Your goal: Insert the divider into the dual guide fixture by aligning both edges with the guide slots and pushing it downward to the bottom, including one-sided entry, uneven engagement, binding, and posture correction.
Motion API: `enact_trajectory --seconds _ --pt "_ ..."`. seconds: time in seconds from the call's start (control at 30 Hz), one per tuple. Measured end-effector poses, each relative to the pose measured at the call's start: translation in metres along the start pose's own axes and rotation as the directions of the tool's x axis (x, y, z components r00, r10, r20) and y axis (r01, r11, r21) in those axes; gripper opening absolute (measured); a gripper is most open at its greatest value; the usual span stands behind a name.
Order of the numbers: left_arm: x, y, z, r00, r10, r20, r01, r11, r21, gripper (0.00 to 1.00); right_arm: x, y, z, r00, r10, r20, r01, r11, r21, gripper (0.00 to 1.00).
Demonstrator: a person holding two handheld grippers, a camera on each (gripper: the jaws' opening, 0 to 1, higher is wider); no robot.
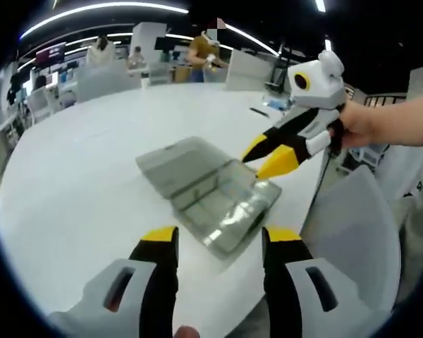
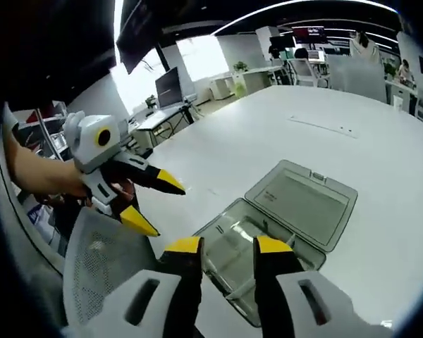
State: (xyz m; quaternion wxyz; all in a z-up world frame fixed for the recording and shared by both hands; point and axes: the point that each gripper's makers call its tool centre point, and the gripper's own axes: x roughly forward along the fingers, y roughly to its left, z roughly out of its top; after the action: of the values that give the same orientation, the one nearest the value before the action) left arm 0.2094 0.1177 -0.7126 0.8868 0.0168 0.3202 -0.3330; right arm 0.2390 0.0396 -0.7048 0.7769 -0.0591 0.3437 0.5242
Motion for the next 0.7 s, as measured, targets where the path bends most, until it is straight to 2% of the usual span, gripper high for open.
enact_trajectory --seconds 0.23,0.4,0.7 --pt "0.002 0.005 -0.003 1.000 0.002 -0.023 -0.003 1.000 -0.018 0.50 -0.003 0.003 0.000 0.999 0.013 0.034 -0.011 0.999 -0.043 0.32" --pt "0.002 0.011 -0.009 0.999 0.011 -0.051 -0.014 0.999 -0.047 0.56 -0.004 0.007 -0.002 0.999 0.019 0.046 -0.016 0.997 -0.074 0.37" --pt "-0.004 0.023 -0.021 0.995 0.029 -0.097 -0.038 0.995 -0.088 0.59 -0.008 0.014 -0.001 0.997 0.026 0.075 -0.017 0.994 -0.109 0.45"
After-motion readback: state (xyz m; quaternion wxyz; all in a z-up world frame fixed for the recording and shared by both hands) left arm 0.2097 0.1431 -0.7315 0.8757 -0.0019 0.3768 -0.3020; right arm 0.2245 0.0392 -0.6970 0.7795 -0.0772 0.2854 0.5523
